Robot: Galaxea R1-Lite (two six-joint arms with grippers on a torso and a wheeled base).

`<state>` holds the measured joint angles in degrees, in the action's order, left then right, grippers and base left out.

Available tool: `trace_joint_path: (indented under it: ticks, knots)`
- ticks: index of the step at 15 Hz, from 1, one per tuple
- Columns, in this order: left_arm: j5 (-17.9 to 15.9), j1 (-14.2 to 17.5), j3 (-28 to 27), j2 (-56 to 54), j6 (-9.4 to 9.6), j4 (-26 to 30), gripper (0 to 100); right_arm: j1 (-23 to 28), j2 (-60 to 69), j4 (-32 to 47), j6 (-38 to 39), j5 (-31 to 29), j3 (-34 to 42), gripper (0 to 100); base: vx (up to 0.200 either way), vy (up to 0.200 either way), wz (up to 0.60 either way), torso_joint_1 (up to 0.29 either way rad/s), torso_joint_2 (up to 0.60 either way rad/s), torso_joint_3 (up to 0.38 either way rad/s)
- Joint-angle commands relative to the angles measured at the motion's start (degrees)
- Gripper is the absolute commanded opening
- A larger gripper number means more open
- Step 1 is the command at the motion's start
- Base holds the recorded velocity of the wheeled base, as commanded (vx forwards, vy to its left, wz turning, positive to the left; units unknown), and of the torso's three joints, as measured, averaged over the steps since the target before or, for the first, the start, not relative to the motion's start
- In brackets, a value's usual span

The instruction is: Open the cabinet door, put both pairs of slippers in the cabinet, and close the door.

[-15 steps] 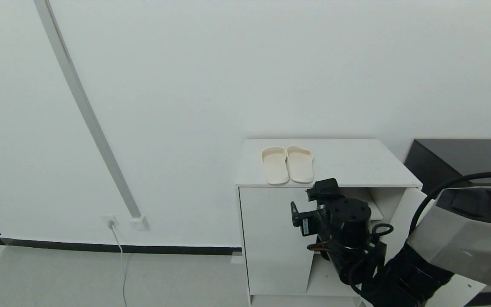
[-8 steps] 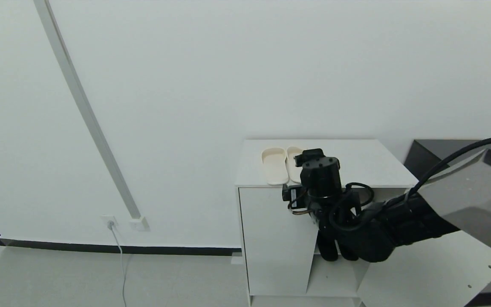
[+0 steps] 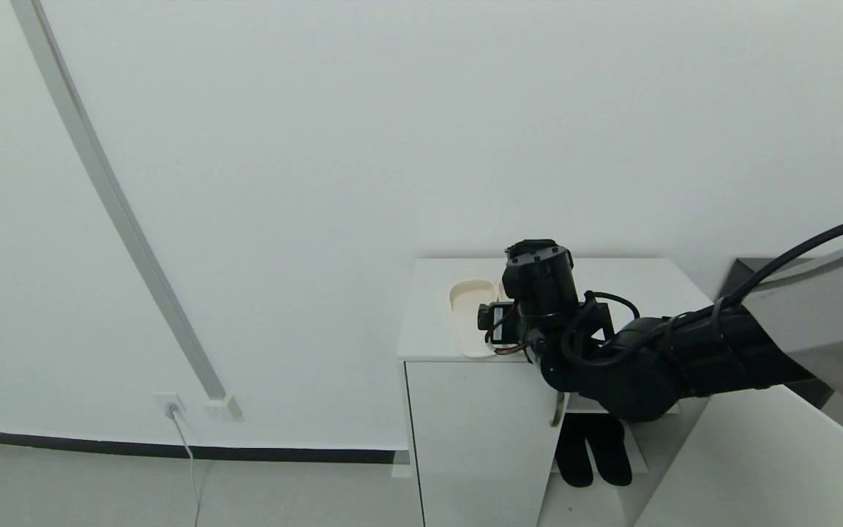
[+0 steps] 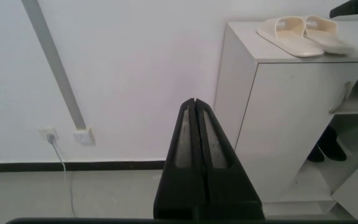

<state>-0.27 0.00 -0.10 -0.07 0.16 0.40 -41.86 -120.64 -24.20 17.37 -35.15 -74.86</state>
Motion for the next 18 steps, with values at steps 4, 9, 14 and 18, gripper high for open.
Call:
trace_joint_path:
  ticks: [4, 9, 14, 18]
  knots:
    - [0.1, 0.0, 0.0, 0.1, 0.02, -0.1, 0, -0.4, -3.2, -1.4, 0.6, 0.1, 1.7, 100, 0.1, 0.0, 0.0, 0.002, 0.0, 0.002]
    - [0.1, 0.0, 0.0, 0.1, -0.07, -0.1, 0, -0.1, -9.4, -5.9, -0.1, 0.2, -0.5, 100, 0.0, 0.0, 0.0, 0.0, 0.0, 0.0]
    - [0.3, 0.0, 0.0, 0.1, -0.42, -0.1, 0, 3.5, -17.6, -6.9, -4.6, 1.8, -12.8, 100, 0.0, 0.0, 0.0, 0.0, 0.0, 0.0]
    - [0.4, 0.0, 0.0, 0.1, -0.51, -0.1, 0, 5.6, -22.1, -6.7, -7.8, 4.8, -20.1, 100, 0.0, 0.0, 0.0, 0.0, 0.0, 0.0]
